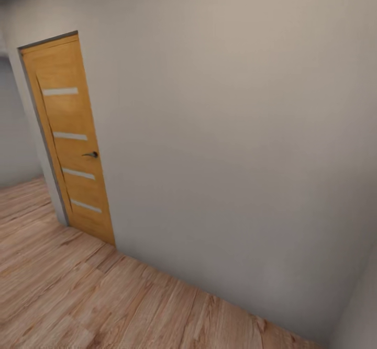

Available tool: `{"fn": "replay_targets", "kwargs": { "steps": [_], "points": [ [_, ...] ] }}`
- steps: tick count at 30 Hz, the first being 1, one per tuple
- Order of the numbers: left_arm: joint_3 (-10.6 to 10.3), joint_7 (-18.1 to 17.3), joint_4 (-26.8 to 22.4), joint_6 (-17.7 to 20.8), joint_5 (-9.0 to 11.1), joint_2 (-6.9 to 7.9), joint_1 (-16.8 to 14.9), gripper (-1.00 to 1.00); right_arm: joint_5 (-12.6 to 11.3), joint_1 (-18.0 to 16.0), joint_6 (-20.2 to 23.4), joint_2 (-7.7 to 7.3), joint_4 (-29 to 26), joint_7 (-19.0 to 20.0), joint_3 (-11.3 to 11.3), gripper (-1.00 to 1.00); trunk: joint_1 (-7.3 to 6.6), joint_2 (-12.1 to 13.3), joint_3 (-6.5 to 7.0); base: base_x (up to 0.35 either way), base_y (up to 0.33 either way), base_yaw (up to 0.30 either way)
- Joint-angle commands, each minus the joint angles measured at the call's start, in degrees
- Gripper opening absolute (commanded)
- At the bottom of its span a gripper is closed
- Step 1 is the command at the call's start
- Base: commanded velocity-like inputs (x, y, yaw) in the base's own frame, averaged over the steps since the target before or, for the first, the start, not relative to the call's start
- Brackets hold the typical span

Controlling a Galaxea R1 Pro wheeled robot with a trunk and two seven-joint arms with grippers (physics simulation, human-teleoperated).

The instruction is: Move the two storage containers from the living room to the garage. In the garage, place one container on the floor and stack the other container on top of it (either order is fine).

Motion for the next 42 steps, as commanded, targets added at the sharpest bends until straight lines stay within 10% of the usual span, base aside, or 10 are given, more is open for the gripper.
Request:
{"fn": "replay_targets", "kwargs": {
  "steps": [1,42],
  "points": [
    [-0.48,0.15,0.04,-0.13,0.44,-0.01,-0.04,1.00,0.61,-0.08,-0.31,0.00,0.17,-0.30,-0.46,1.00,0.01,-0.06,-0.05,0.000,0.000,0.263],
    [-0.52,0.15,0.04,-0.13,0.44,-0.01,-0.04,1.00,0.61,-0.08,-0.31,0.00,0.16,-0.30,-0.46,1.00,0.01,-0.06,1.09,0.156,0.000,0.263]
  ]
}}
